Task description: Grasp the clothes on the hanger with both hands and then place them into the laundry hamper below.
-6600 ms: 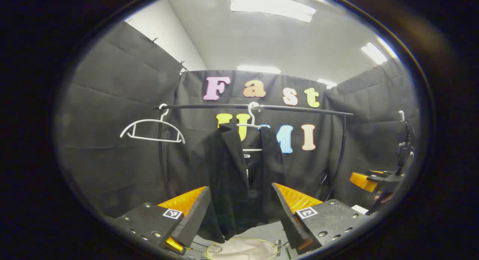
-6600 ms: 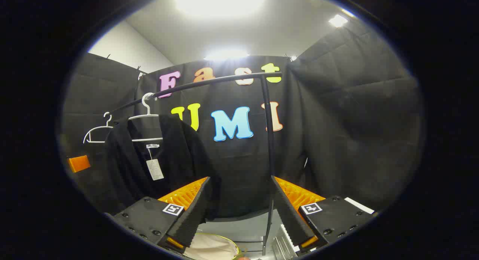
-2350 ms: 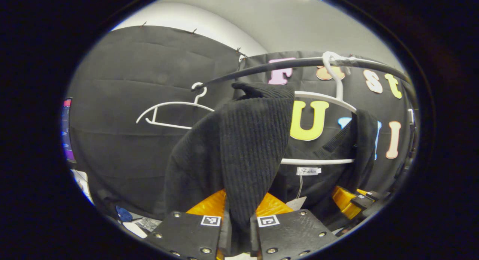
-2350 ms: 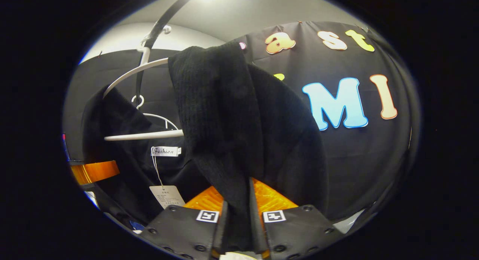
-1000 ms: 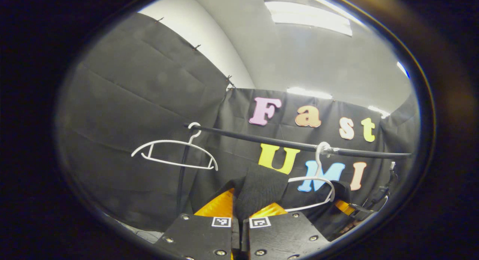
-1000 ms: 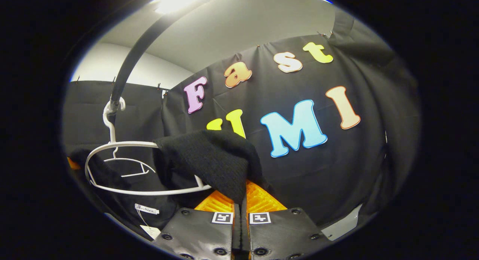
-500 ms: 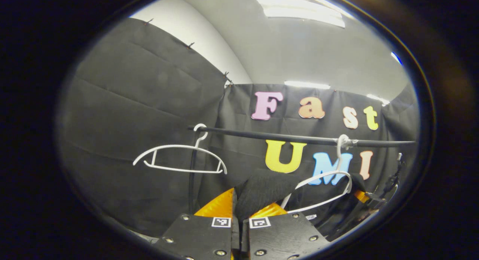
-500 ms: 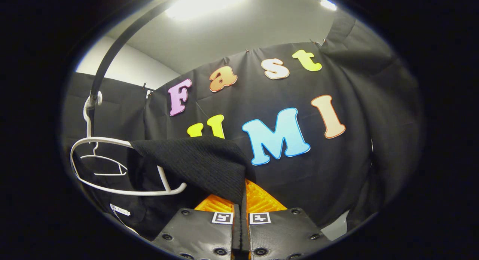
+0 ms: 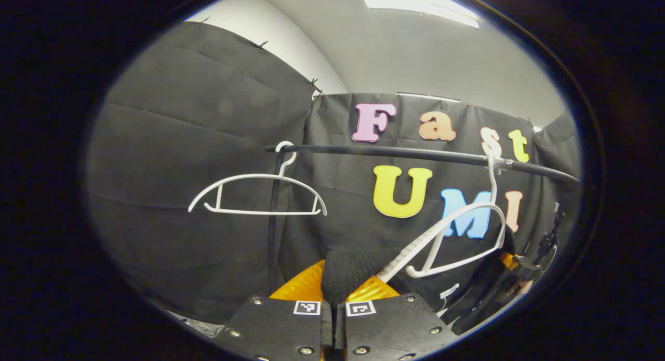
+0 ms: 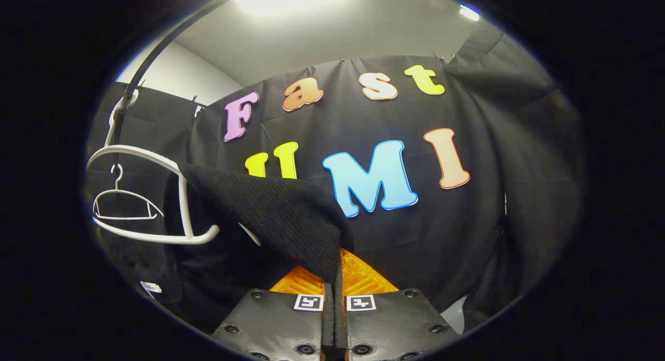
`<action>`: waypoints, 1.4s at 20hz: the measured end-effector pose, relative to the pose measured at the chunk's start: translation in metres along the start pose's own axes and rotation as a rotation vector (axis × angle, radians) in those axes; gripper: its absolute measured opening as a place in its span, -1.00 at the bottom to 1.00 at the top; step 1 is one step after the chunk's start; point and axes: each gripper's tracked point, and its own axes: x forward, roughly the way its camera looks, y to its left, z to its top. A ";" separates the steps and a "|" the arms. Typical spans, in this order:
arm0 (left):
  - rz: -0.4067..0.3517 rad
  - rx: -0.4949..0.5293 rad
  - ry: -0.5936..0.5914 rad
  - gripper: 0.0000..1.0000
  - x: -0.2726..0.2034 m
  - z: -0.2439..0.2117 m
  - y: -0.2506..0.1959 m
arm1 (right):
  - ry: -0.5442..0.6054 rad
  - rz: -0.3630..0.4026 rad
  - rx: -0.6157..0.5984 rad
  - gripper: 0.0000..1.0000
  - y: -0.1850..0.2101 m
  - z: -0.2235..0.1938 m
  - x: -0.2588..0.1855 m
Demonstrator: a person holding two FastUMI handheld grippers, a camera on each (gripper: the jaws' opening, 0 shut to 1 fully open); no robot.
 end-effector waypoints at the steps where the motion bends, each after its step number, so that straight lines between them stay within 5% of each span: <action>1: 0.002 0.006 0.012 -0.92 0.001 -0.005 0.001 | 0.008 -0.005 -0.006 -0.96 -0.002 -0.004 0.001; 11: 0.056 -0.044 0.148 -0.94 0.005 -0.080 -0.006 | 0.082 0.011 -0.040 -0.96 -0.017 -0.047 -0.013; 19: 0.120 0.014 0.271 -0.96 -0.033 -0.136 -0.015 | 0.183 0.116 -0.028 -1.00 -0.009 -0.088 -0.046; 23: 0.050 0.108 0.340 -0.94 -0.064 -0.157 -0.023 | 0.233 0.085 -0.050 -0.96 -0.015 -0.105 -0.090; 28: -0.160 0.136 0.404 -0.94 -0.076 -0.182 -0.055 | 0.300 -0.043 -0.070 -0.96 -0.029 -0.115 -0.165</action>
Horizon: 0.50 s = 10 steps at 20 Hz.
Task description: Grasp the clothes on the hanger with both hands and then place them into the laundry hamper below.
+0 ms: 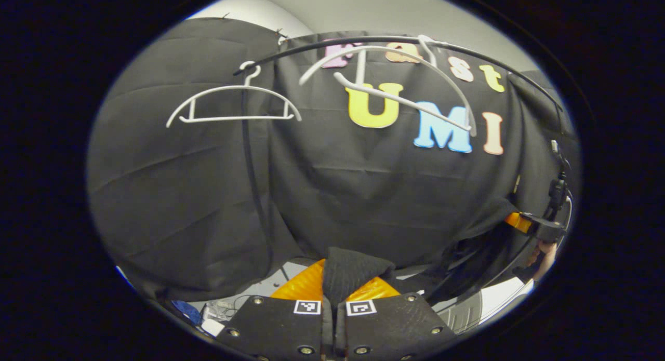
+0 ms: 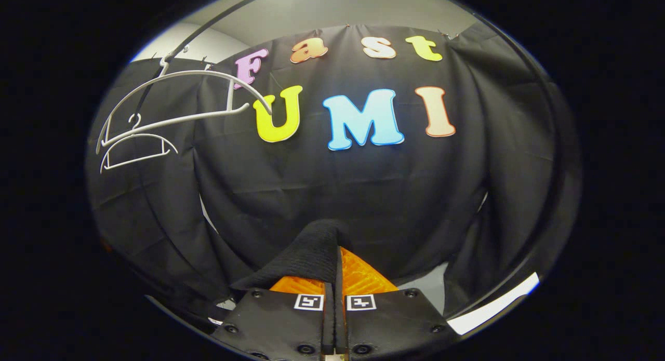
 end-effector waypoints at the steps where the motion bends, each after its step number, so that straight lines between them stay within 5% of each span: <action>1: -0.047 0.009 0.004 -0.94 0.002 -0.003 -0.010 | 0.008 -0.024 -0.004 -0.96 -0.002 -0.005 -0.017; 6: -0.253 0.032 0.028 -0.93 0.008 -0.029 -0.036 | 0.069 -0.119 -0.020 -1.00 0.005 -0.039 -0.083; 10: -0.330 0.040 0.072 -0.93 0.012 -0.056 -0.042 | 0.190 -0.130 -0.033 -0.96 0.024 -0.078 -0.111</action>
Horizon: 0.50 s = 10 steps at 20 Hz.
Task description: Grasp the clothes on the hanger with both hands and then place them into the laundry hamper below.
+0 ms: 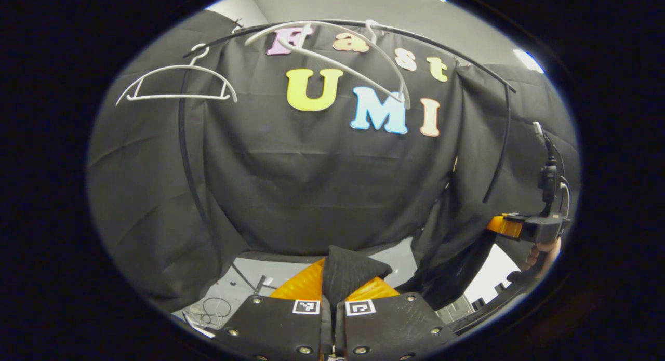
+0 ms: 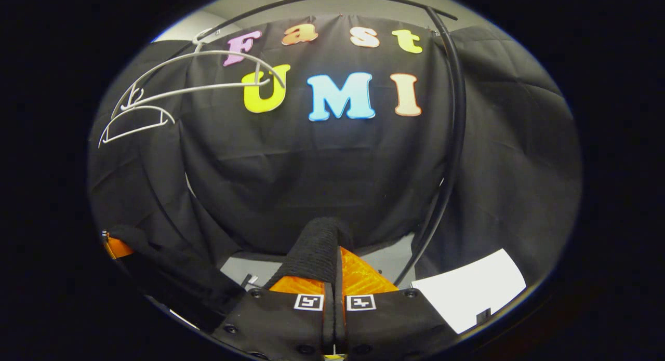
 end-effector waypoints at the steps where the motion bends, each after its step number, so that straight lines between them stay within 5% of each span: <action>1: -0.003 -0.004 0.014 -0.94 0.003 -0.006 0.001 | 0.021 0.009 0.003 -0.95 0.005 -0.007 -0.003; 10: 0.010 0.082 0.144 -0.93 0.039 -0.088 0.040 | 0.191 0.108 -0.082 -0.96 0.061 -0.067 0.021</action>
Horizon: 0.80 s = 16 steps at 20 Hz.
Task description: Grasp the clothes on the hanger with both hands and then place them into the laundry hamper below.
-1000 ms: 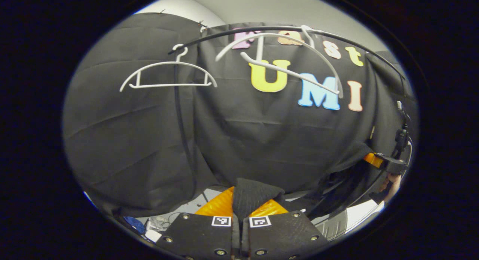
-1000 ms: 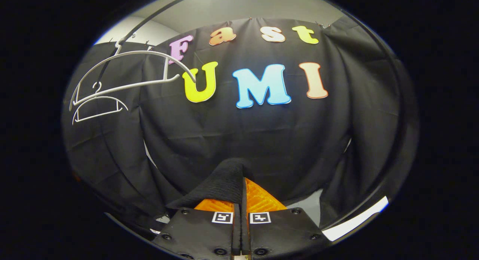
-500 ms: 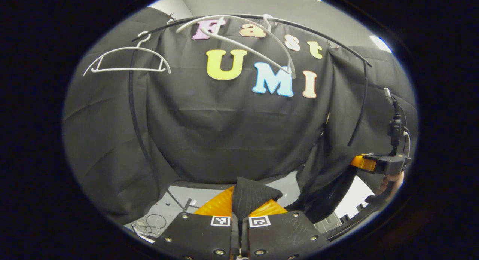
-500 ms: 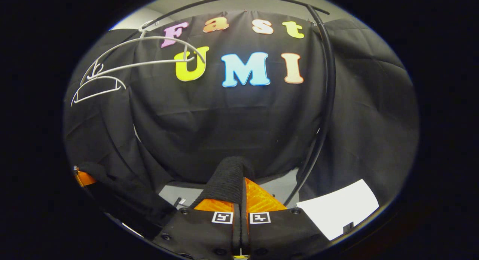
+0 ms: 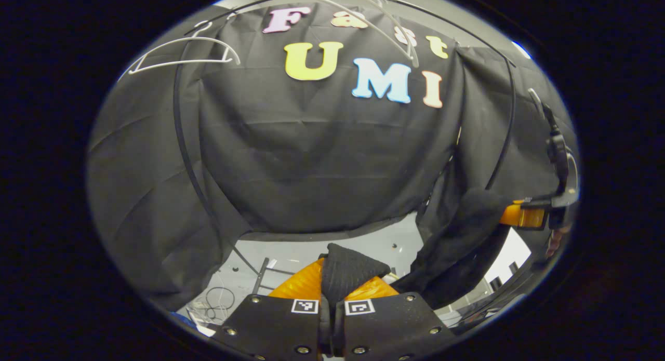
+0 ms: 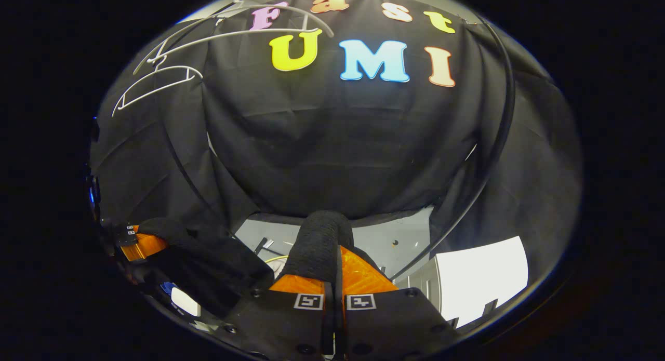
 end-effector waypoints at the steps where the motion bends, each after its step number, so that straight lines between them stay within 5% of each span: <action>1: -0.001 0.016 0.010 -0.93 0.004 -0.008 -0.001 | -0.001 0.005 -0.005 -0.96 0.005 -0.003 0.007; 8: -0.022 0.052 0.065 -0.92 0.031 -0.058 -0.003 | 0.122 -0.009 0.052 -0.96 0.020 -0.056 0.046; 16: -0.022 0.021 0.134 -0.90 0.055 -0.090 0.011 | 0.230 -0.052 0.065 -0.93 0.020 -0.096 0.040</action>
